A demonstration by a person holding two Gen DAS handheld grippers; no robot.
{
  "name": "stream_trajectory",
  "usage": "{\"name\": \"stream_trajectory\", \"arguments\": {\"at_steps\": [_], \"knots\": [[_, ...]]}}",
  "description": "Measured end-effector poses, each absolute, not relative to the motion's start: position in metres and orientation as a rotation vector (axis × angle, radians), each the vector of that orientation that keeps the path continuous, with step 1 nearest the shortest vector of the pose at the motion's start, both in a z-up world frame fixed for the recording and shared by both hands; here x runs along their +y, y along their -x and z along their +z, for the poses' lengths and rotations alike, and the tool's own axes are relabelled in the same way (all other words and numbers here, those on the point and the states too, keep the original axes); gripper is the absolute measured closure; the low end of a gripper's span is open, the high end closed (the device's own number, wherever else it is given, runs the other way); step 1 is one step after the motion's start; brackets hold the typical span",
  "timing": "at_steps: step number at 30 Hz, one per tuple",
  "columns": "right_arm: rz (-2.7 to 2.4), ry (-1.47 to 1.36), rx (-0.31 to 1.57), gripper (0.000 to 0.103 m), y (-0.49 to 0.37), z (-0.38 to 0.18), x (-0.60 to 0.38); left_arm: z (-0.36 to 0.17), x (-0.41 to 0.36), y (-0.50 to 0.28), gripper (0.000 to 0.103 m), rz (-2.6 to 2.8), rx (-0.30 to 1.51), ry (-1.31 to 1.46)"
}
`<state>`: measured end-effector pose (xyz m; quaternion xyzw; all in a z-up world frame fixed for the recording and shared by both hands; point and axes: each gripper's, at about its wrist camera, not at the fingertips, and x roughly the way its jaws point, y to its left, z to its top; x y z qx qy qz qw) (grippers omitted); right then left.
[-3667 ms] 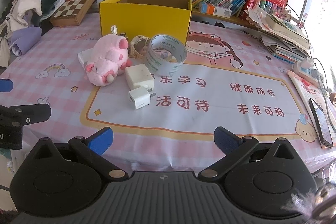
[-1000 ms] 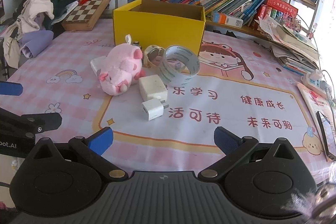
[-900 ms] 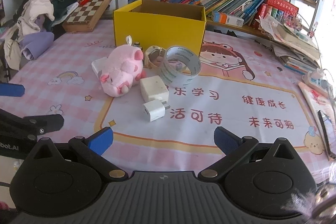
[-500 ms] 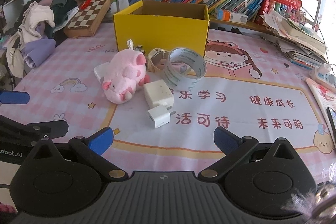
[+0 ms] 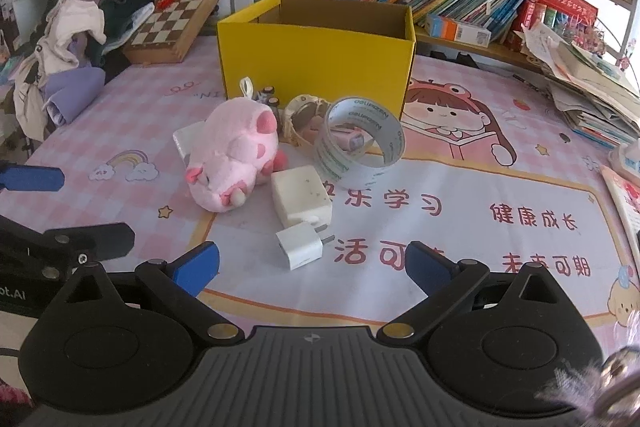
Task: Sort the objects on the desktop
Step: 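Grasp the small white charger with the right tool while the left tool grasps the pink plush pig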
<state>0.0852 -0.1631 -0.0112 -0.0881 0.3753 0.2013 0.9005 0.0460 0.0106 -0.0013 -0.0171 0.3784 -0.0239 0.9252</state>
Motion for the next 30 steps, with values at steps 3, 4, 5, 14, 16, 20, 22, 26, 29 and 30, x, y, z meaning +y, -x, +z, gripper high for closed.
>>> {"name": "stream_trajectory", "arguments": {"at_steps": [3,4,5,14,16,20,22,26,29,30], "knots": [[0.420,0.187,0.788,0.002,-0.092,-0.013,-0.163,-0.003,0.012,-0.052,0.000,-0.048,0.776,0.055],[0.423,0.192,0.793,0.002,-0.095,-0.014,-0.163,-0.004,0.013,-0.054,0.000,-0.049,0.777,0.065],[0.426,0.196,0.798,0.002,-0.097,-0.015,-0.163,-0.005,0.014,-0.056,0.000,-0.048,0.780,0.076],[0.456,0.219,0.853,0.008,-0.121,-0.027,-0.161,-0.012,0.011,-0.074,0.000,0.019,0.831,0.051],[0.460,0.232,0.871,0.013,-0.126,-0.031,-0.160,-0.013,0.010,-0.077,0.000,0.022,0.832,0.045],[0.492,0.232,0.892,0.027,-0.137,-0.035,-0.159,-0.017,0.005,-0.084,0.000,0.011,0.857,0.032],[0.507,0.234,0.901,0.032,-0.142,-0.037,-0.159,-0.017,0.003,-0.087,0.000,0.012,0.860,0.031],[0.534,0.238,0.917,0.038,-0.150,-0.040,-0.159,-0.018,0.002,-0.093,0.000,0.025,0.863,0.040],[0.555,0.240,0.930,0.038,-0.156,-0.044,-0.158,-0.020,0.002,-0.097,0.000,0.037,0.875,0.053],[0.563,0.241,0.934,0.038,-0.158,-0.045,-0.158,-0.021,0.002,-0.098,0.000,0.041,0.879,0.057]]}}
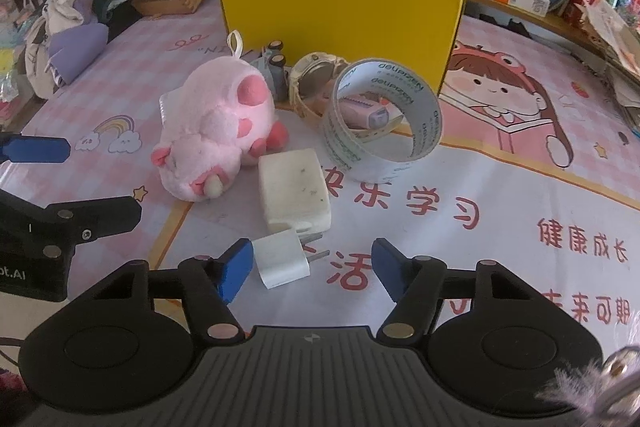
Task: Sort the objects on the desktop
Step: 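Grasp the small white charger with the right tool while the left tool grasps the pink plush pig, then lift and carry the pig and charger over the yellow box with both tools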
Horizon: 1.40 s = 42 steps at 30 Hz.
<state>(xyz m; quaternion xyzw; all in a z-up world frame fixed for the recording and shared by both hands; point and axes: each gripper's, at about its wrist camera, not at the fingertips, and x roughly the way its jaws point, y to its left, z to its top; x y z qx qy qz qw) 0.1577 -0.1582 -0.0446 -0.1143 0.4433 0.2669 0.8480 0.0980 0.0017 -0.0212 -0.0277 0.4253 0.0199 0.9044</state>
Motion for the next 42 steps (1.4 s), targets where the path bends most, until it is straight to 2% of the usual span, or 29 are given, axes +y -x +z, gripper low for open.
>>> {"name": "stream_trajectory", "arguments": {"at_steps": [6,8,13,19,24,34,42], "knots": [[0.625,0.263,0.972,0.039,-0.167,-0.053,-0.153,-0.025,-0.003,-0.105,0.000,0.047,0.889,0.064],[0.643,0.276,0.989,0.049,-0.170,-0.058,-0.151,-0.025,-0.004,-0.107,0.000,0.048,0.889,0.063],[0.691,0.306,0.988,0.061,-0.172,-0.060,-0.149,-0.026,-0.009,-0.115,0.000,0.051,0.890,0.060],[0.703,0.341,0.951,0.061,-0.172,-0.054,-0.158,-0.027,-0.015,-0.128,0.001,0.052,0.878,0.045],[0.698,0.354,0.935,0.061,-0.172,-0.051,-0.169,-0.029,-0.021,-0.143,0.011,0.047,0.869,0.025],[0.687,0.326,0.937,0.061,-0.174,-0.048,-0.185,-0.042,-0.029,-0.165,0.041,0.044,0.885,-0.029],[0.665,0.302,0.928,0.061,-0.175,-0.045,-0.194,-0.037,-0.031,-0.160,0.057,0.026,0.853,-0.019]]}}
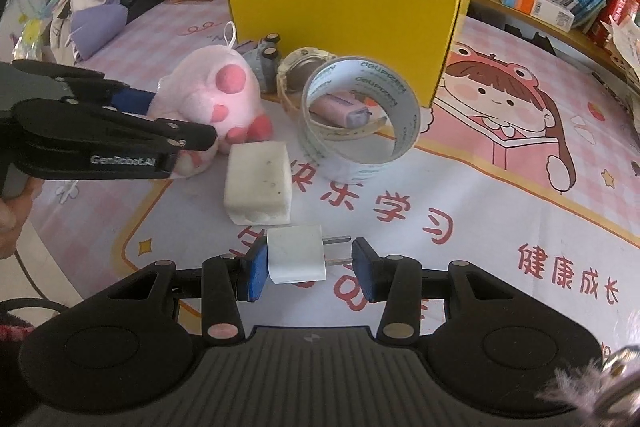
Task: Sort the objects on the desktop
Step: 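Lift and carry the pig and charger over the yellow box with both tools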
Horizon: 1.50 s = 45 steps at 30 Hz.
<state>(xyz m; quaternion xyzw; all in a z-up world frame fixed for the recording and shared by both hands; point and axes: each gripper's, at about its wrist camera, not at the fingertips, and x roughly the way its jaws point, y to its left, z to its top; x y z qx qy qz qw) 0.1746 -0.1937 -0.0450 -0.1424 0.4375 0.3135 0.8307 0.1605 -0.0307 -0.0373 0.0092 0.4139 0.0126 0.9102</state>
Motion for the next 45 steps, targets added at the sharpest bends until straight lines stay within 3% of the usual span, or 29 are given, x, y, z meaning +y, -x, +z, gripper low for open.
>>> {"name": "stream_trajectory", "arguments": {"at_steps": [11,45], "knots": [[0.654,0.271,0.901,0.061,-0.167,-0.035,-0.194,-0.006,-0.036,-0.136,0.059,-0.042,0.741,-0.002],[0.596,0.264,0.799,0.061,-0.116,-0.007,-0.153,0.016,0.007,-0.068,0.058,-0.117,0.671,0.023]]}}
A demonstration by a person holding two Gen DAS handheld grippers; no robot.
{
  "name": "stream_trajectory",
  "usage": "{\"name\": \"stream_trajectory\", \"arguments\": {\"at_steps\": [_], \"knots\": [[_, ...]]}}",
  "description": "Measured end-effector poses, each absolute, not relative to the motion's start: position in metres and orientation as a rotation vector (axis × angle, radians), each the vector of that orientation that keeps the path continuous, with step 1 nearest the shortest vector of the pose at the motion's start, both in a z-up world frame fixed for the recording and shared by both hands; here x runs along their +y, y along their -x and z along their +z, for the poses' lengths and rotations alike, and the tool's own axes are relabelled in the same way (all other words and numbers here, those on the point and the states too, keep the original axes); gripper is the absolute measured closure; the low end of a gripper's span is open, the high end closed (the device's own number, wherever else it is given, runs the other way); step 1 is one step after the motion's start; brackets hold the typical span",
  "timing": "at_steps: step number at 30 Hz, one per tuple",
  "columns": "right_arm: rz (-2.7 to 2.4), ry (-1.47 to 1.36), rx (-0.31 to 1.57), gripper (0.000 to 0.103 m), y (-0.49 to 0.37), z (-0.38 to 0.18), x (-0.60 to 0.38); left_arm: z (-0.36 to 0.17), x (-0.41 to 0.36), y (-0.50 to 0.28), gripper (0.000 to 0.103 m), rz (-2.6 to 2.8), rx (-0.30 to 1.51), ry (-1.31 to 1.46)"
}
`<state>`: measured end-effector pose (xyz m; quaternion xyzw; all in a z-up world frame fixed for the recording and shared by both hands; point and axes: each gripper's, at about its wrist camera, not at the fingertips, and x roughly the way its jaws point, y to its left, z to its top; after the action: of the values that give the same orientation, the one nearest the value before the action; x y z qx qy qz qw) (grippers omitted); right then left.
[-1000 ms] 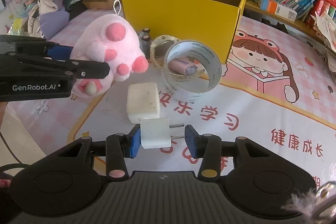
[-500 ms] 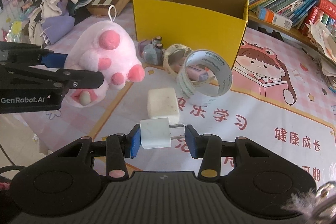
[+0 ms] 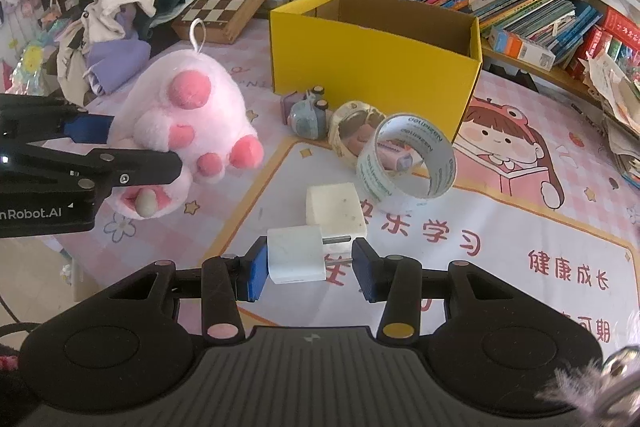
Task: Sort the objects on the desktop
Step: 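Lift and carry the pig and charger over the yellow box with both tools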
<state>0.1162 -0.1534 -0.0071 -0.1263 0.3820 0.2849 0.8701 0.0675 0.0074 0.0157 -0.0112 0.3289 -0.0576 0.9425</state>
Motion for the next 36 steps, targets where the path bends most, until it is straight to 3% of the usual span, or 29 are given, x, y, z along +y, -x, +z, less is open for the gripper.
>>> {"name": "stream_trajectory", "arguments": {"at_steps": [36], "knots": [[0.700,0.272,0.690,0.061,-0.203,0.033,-0.150,0.047,-0.002,-0.139,0.058,-0.105,0.612,-0.038]]}}
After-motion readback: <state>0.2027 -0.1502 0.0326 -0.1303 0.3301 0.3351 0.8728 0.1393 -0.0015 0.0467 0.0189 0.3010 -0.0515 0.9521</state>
